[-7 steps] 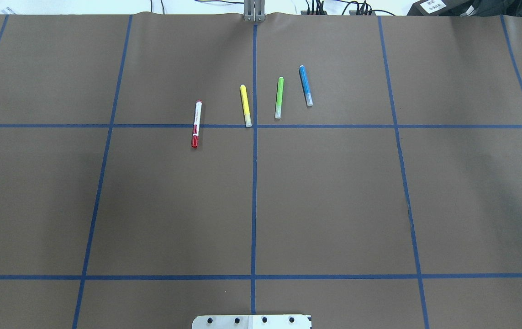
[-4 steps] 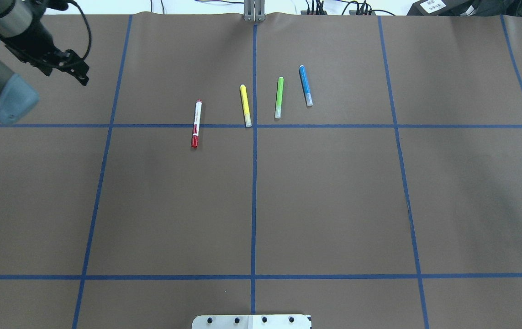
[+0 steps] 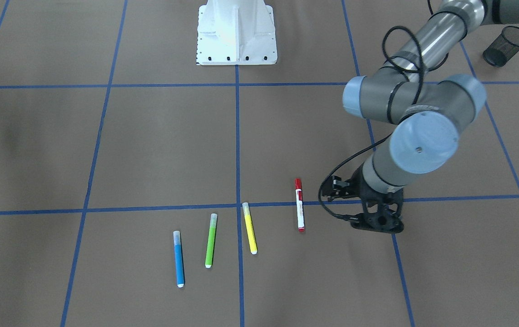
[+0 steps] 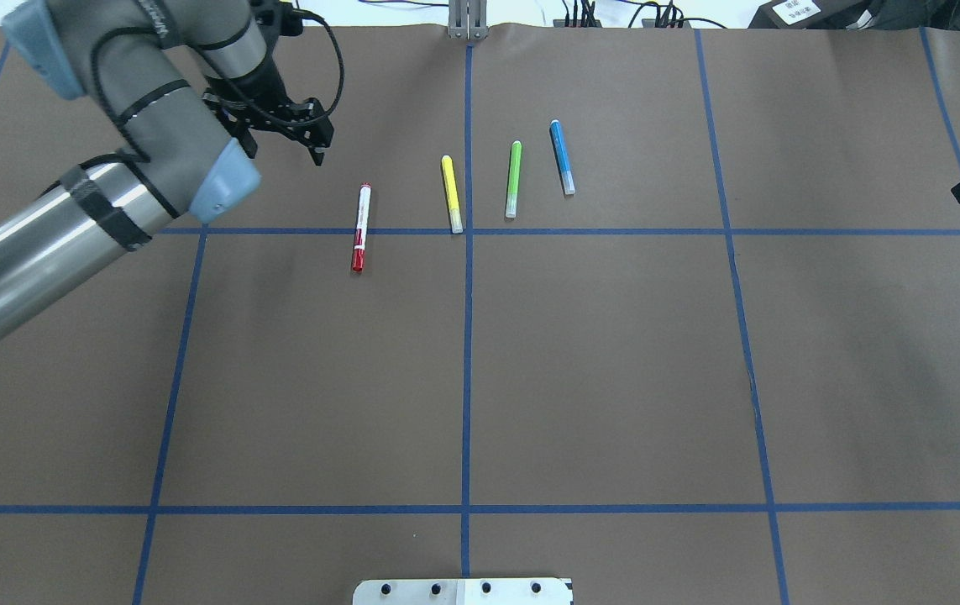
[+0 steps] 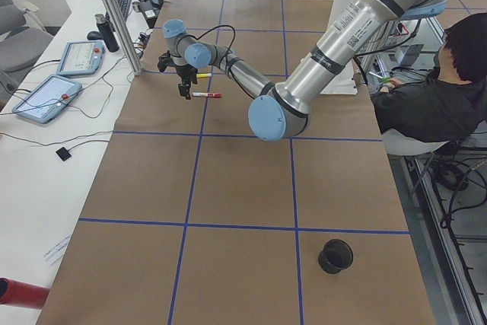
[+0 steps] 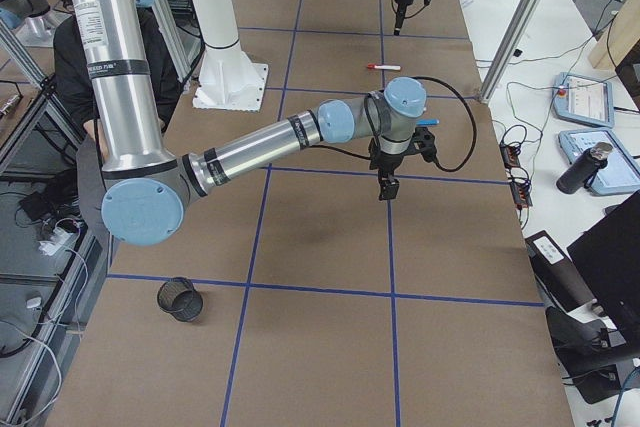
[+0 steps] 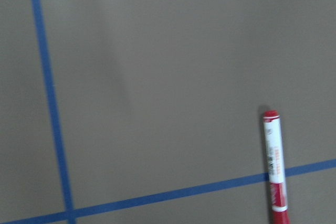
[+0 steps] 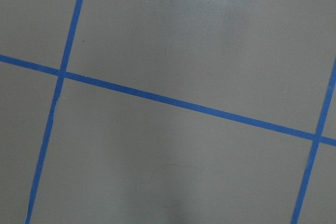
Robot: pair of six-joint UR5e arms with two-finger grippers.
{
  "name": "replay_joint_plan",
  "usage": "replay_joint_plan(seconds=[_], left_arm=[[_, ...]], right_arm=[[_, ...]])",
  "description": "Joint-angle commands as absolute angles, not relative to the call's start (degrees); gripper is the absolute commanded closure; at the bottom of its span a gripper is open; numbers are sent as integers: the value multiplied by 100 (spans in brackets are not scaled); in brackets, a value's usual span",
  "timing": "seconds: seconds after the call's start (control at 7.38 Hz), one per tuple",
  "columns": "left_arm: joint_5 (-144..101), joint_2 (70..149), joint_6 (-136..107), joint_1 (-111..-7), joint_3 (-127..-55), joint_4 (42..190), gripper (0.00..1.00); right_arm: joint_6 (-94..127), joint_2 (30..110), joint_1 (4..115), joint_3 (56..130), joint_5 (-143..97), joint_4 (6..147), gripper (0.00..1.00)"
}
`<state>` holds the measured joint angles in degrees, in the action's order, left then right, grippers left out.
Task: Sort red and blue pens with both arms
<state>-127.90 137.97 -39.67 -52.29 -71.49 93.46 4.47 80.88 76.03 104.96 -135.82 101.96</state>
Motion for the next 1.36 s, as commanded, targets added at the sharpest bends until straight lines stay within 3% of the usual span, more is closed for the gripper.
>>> replay_joint_plan(seconds=[0.0,1.22], left_arm=[[-12475,14133,-4541,-4784,-6339,10200,1],[-12067,13860,-5290,-4272,-6652,10292,5]], right_arm=[[745,8025,7489,10477,-13623,10187,0],[861,7954,7383,10468,-13623,10195,0]])
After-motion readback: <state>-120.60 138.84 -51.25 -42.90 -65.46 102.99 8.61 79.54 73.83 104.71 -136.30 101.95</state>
